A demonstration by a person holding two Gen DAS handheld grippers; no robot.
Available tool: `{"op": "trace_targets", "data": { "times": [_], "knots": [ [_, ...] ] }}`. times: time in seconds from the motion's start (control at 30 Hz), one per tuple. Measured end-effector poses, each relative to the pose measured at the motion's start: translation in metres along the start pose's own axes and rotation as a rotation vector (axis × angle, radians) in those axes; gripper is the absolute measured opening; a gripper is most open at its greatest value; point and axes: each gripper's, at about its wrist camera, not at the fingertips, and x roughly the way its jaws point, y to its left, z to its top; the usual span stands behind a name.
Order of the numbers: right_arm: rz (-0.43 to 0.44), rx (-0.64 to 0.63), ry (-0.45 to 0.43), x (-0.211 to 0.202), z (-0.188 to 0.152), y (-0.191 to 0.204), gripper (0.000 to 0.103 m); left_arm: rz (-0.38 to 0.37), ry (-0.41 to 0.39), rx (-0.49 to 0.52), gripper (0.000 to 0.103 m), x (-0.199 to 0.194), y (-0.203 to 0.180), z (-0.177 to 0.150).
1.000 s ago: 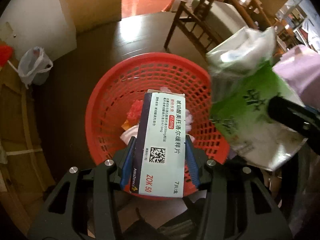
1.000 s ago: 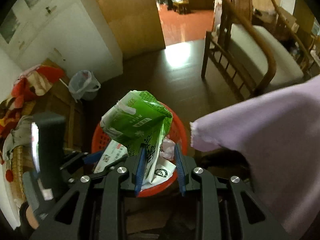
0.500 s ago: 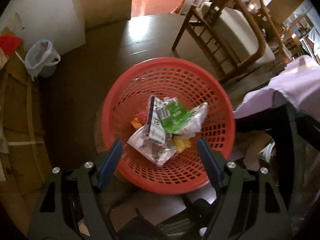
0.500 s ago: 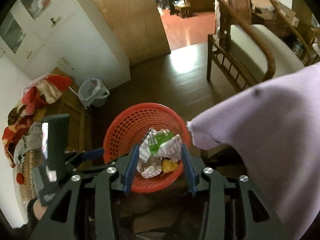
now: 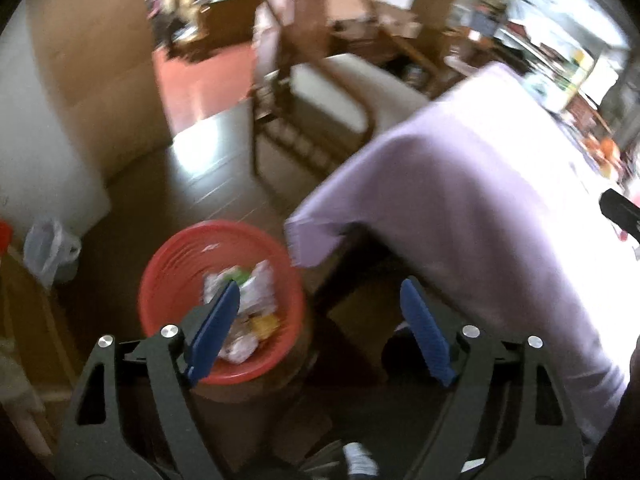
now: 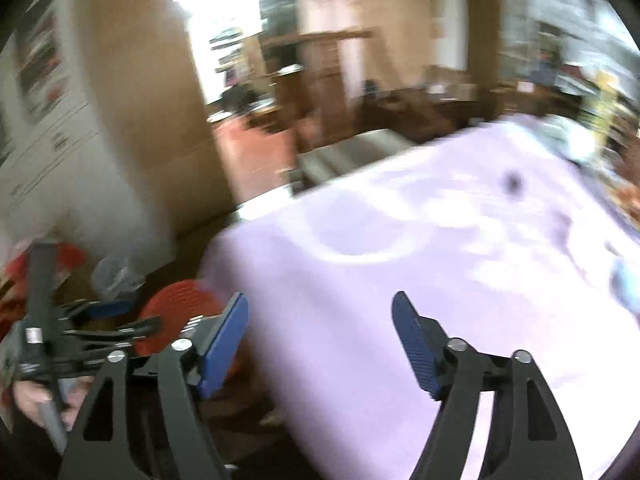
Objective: Collect trash
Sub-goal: 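Move both open tools back over the table, then grasp the white tissue with the left gripper while the right gripper grasps the red-filled plastic cup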
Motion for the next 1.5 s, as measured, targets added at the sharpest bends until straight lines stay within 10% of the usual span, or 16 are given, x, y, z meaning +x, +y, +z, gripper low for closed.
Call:
{"op": "trace_targets", "data": {
  "times": [0.23, 0.5, 0.77, 1.0, 1.5],
  "knots": [
    [-0.31, 0.207, 0.001, -0.039, -0.033, -0.159, 0.085, -0.141, 0.017, 0.182, 0.082, 0.007, -0.105, 0.014],
    [-0.445, 0.391, 0.075, -0.052, -0.081, -0.264, 0.085, -0.229, 0.01, 0.396, 0.082, 0.028, -0.235, 0.037],
    [-0.484, 0.404, 0.104, -0.056, -0.082, -0.289, 0.085, -0.318, 0.078, 0.528, 0.083, 0.064, -0.34, 0.054],
    [-0.553, 0.42, 0.1, -0.052, -0.071, -0.325, 0.085, -0.239, 0.067, 0.602, 0.083, 0.102, -0.401, 0.089],
    [-0.602, 0.34, 0.123, 0.003, -0.044, -0.385, 0.076, -0.239, 0.157, 0.602, 0.083, 0.153, -0.428, 0.118]
  ]
}}
